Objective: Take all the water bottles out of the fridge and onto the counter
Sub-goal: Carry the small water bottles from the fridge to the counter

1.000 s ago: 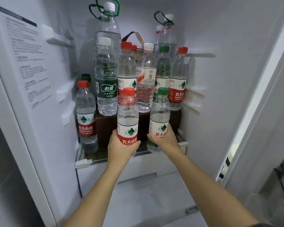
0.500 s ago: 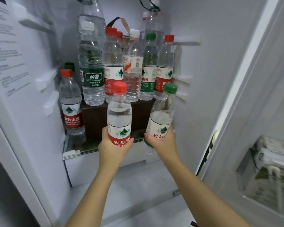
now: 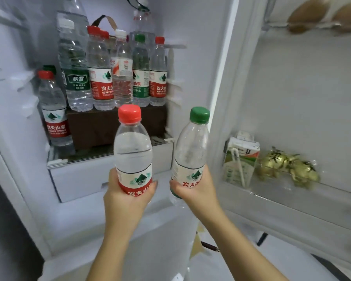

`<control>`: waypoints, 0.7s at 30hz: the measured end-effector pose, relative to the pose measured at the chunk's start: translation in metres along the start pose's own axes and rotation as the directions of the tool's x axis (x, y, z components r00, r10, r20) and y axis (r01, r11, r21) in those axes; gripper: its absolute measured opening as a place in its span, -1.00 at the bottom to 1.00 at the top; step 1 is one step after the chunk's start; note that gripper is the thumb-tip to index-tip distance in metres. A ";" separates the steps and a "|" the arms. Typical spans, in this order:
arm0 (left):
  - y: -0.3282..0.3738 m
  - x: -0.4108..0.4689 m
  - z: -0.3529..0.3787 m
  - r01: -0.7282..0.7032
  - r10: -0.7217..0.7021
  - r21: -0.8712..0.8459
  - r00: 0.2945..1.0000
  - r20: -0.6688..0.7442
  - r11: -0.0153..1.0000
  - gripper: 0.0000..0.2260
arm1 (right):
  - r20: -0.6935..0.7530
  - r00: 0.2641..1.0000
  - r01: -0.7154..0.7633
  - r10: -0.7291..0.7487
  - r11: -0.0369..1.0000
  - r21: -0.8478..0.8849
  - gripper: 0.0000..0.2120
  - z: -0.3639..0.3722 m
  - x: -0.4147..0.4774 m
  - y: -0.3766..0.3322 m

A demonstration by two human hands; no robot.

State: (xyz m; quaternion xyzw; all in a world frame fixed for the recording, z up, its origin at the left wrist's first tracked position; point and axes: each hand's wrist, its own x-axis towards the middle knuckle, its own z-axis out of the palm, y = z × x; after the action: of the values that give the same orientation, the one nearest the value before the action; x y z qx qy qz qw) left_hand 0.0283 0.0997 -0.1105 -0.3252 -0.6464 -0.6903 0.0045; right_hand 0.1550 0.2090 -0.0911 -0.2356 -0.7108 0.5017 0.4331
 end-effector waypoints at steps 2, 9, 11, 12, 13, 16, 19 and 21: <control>0.011 -0.025 -0.001 0.015 -0.015 -0.005 1.000 0.013 1.000 -0.46 | -0.012 1.000 0.015 -0.015 1.000 -0.005 -0.61 -0.018 -0.023 -0.007; 0.047 -0.117 0.006 0.023 -0.016 -0.062 0.993 0.113 0.998 -0.50 | -0.064 0.997 -0.041 0.043 0.999 0.029 -0.54 -0.080 -0.116 -0.032; 0.058 -0.144 0.010 0.037 -0.022 -0.090 0.987 0.161 0.995 -0.53 | -0.084 0.994 -0.063 0.063 0.998 0.011 -0.51 -0.100 -0.145 -0.039; 0.063 -0.158 0.013 0.044 -0.024 -0.098 0.982 0.187 0.994 -0.52 | -0.100 0.993 -0.069 0.068 0.998 0.000 -0.51 -0.111 -0.158 -0.042; 0.069 -0.171 0.016 0.049 -0.027 -0.100 0.976 0.214 0.994 -0.51 | -0.124 0.990 -0.073 0.071 0.997 -0.011 -0.51 -0.122 -0.171 -0.044; 0.085 -0.204 0.030 0.061 -0.029 -0.104 0.959 0.282 0.993 -0.50 | -0.223 0.971 -0.102 0.089 0.994 -0.044 -0.51 -0.152 -0.203 -0.050; 0.101 -0.230 0.048 0.088 -0.041 -0.121 0.937 0.347 0.989 -0.52 | -0.302 0.948 -0.127 0.097 0.989 -0.080 -0.51 -0.181 -0.225 -0.053; 0.111 -0.241 0.062 0.114 -0.051 -0.138 0.918 0.392 0.984 -0.53 | -0.349 0.931 -0.146 0.104 0.985 -0.096 -0.50 -0.198 -0.235 -0.055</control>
State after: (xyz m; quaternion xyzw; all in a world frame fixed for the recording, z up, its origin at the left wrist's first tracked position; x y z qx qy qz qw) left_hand 0.2937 0.0374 -0.1246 -0.4268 -0.5908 -0.6611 -0.1781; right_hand 0.4500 0.1082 -0.1058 -0.3899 -0.6369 0.4359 0.5023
